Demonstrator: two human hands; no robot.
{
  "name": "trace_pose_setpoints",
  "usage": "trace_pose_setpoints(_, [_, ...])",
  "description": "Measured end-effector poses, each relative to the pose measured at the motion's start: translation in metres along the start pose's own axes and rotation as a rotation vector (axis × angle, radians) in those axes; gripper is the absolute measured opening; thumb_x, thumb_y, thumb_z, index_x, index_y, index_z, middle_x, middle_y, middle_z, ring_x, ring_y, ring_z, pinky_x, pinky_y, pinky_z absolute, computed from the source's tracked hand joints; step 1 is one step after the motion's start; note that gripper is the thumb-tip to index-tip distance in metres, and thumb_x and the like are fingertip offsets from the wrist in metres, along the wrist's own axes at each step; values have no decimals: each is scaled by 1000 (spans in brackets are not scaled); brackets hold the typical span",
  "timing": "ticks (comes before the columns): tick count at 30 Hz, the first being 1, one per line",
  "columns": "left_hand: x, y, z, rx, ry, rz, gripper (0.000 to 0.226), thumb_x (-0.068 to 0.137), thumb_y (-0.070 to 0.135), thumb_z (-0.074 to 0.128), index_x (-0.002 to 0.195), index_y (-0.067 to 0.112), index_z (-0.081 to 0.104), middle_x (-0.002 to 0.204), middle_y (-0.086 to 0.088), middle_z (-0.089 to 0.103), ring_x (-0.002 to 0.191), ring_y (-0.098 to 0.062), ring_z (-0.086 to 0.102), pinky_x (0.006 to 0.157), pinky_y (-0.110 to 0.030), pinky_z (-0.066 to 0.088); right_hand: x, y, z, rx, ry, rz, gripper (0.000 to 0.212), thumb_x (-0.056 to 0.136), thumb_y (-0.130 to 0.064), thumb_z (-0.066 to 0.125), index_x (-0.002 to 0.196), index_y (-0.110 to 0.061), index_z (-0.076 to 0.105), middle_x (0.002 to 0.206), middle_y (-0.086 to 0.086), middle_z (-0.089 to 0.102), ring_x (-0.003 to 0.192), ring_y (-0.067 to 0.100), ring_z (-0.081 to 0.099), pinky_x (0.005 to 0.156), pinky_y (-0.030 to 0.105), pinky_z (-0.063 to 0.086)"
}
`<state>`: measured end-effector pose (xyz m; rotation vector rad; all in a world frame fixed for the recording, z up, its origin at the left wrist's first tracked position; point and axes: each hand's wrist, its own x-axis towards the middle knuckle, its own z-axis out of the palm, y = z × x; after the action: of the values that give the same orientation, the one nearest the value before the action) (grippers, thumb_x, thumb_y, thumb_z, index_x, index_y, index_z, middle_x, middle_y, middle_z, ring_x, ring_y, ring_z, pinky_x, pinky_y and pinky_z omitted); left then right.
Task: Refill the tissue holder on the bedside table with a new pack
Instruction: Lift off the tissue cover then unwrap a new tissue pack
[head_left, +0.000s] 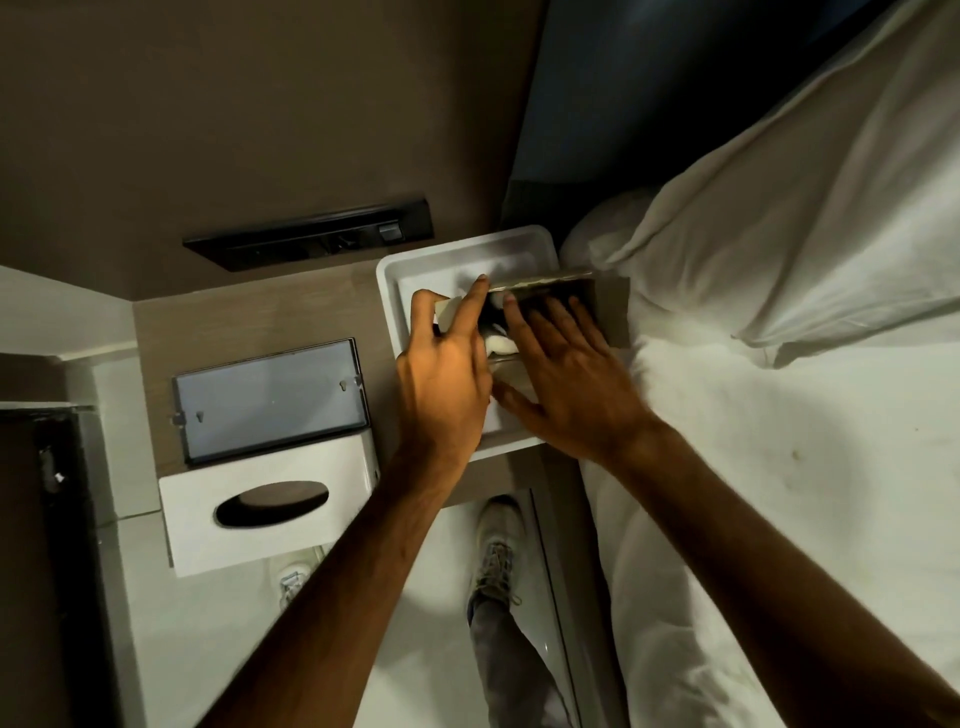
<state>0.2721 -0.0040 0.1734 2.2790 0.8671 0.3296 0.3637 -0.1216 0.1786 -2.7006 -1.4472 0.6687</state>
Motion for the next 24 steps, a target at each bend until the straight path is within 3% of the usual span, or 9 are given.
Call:
trace_pose_setpoints(2, [-1,2,1,24,18,0,43,104,14,56,147,15,58,132,-18,60,78,-20,66,76,-21,56,5,6,1,-29,-10,-29,92,99,-67,34,164,-14,-2,168,11,26,159,26,15,130,43,1])
trace_pose_setpoints(4, [-3,5,2,11,59,-4,43,103,10,56,147,13,59,127,-18,62,75,-14,61,75,-16,53,4,8,-2,-12,29,-43,91,98,-55,55,164,-14,9,162,15,40,154,30,31,126,39,7])
trace_pose_setpoints(7, [-7,11,4,-45,149,-47,43,102,4,58,145,9,59,124,-16,65,87,-5,56,83,0,45,-8,8,-6,-19,185,-77,85,85,-27,81,155,-13,36,134,18,67,129,35,61,114,42,42])
trace_pose_setpoints(9, [-14,13,6,-106,176,-71,45,102,2,59,146,7,56,123,-16,64,97,-2,53,87,5,42,-24,7,-10,-6,222,-74,91,76,-14,87,153,-14,39,121,16,73,118,36,68,100,41,54])
trace_pose_setpoints(12, [-30,13,15,-206,147,-133,51,101,3,59,151,7,50,130,-15,62,114,-12,59,100,-20,53,-49,12,-16,-28,268,-55,89,71,-6,88,150,-11,47,110,15,77,109,33,72,92,38,58])
trace_pose_setpoints(14, [-42,10,25,-272,97,-178,51,102,9,60,152,6,48,140,-15,59,131,-16,55,111,-32,51,-65,16,-22,-55,278,-81,74,73,-6,88,141,-9,60,112,15,77,109,34,72,96,40,55])
trace_pose_setpoints(18, [-72,-10,51,-235,20,-220,48,102,15,62,148,3,53,139,-21,62,129,-30,62,110,-30,48,-92,18,-37,-14,308,-128,40,86,-14,72,126,-8,72,116,13,76,109,35,72,99,37,47])
trace_pose_setpoints(21, [-80,-31,68,-183,-152,-345,50,104,14,57,153,10,49,147,-16,58,135,-32,57,114,-37,47,-105,10,-48,68,293,-71,37,93,-23,59,124,-9,73,111,11,78,94,33,75,85,32,51])
trace_pose_setpoints(24, [-74,-47,76,-256,-420,-373,58,102,14,62,157,14,43,156,-11,51,147,-30,47,123,-48,41,-107,-2,-57,245,256,14,44,91,-30,53,122,-8,74,113,10,78,93,26,76,83,18,49])
